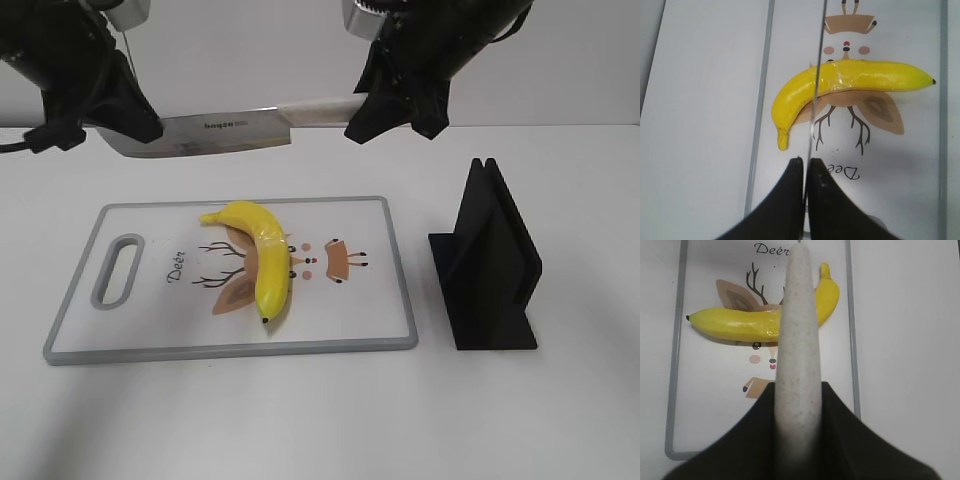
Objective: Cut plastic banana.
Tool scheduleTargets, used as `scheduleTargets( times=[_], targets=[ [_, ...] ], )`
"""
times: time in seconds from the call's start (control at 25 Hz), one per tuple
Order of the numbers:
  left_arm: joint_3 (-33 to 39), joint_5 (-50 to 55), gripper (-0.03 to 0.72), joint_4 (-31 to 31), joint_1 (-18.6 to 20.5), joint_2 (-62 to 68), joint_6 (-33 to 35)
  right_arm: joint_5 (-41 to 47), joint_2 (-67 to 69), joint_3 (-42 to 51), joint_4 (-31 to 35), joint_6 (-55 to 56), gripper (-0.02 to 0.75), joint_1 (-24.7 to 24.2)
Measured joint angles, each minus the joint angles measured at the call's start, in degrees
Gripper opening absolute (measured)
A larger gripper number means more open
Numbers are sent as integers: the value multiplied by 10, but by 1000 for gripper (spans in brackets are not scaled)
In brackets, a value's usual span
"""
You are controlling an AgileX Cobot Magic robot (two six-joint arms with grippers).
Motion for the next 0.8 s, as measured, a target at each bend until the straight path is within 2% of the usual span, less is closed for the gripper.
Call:
scheduleTargets(
  times=[0.2,0.52,0.8],
  targets=[
    [-1,-11,-8,0,-1,7,2,1,2,0,-18,44,169,0],
    [-1,-44,-8,-15,-30,55,3,20,20,-1,-148,153,171,7],
    [-1,-62,-7,-9,-36,78,5,20,68,-2,-164,170,171,7]
  ],
)
